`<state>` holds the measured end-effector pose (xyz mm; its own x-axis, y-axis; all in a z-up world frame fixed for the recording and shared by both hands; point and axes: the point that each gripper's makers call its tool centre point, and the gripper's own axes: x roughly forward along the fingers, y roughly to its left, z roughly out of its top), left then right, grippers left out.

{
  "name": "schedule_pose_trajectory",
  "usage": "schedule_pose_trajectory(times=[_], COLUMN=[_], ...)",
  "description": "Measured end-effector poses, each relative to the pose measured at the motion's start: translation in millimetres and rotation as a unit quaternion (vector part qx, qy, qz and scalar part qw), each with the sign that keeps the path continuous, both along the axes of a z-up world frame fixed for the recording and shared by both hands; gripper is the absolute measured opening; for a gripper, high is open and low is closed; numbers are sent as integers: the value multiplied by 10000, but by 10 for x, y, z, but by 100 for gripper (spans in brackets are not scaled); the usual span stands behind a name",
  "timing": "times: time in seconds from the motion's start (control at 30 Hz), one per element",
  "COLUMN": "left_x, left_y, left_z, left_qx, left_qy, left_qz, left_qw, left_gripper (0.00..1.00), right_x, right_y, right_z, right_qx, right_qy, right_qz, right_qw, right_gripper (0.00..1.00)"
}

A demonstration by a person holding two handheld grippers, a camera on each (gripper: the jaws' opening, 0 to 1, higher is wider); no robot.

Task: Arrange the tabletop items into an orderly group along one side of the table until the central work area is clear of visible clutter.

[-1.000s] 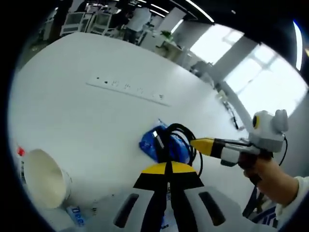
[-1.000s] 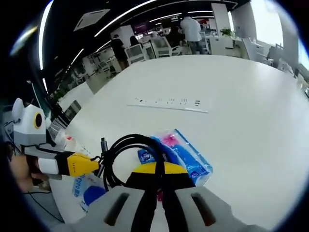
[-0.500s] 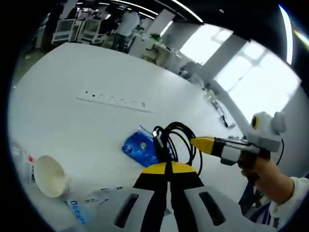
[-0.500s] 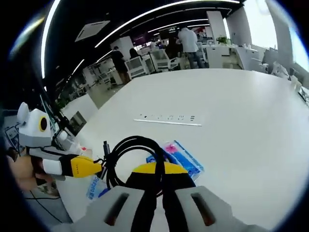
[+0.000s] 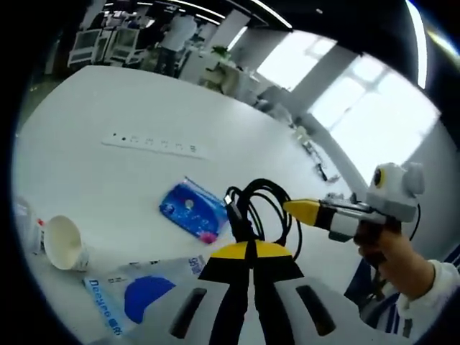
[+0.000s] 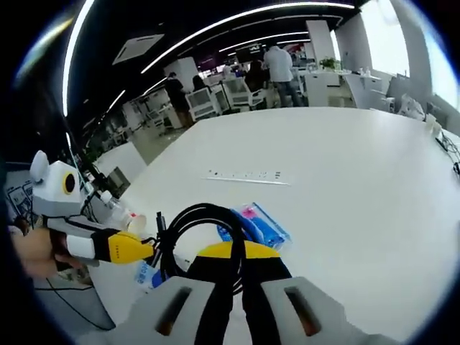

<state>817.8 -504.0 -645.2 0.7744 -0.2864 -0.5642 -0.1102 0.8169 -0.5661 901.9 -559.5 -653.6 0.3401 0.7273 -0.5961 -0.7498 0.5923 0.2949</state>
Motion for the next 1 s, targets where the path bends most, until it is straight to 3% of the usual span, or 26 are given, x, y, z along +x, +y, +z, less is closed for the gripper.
schedule_pose_trajectory(times=[0.17,0.67,1.0], left_x=[-38,-182,-288], left_y=[-166,-743,-903], left_z=[-64,-438,-716], left_qx=[-77,-134,-51], left_qy=[47,371,609], left_qz=[-86,-608,-805], left_qw=[9999,9974,9949], left_gripper=[0,0,0], right_x=[-75,-285,-453], right_y=[-169,-765,-964], right_z=[-26,-430,-708], right_qx=[-40,-319,-485], right_qy=[16,350,602], right_qz=[-63,-321,-434], right_qw=[10000,9984,9961], right_gripper=[0,0,0])
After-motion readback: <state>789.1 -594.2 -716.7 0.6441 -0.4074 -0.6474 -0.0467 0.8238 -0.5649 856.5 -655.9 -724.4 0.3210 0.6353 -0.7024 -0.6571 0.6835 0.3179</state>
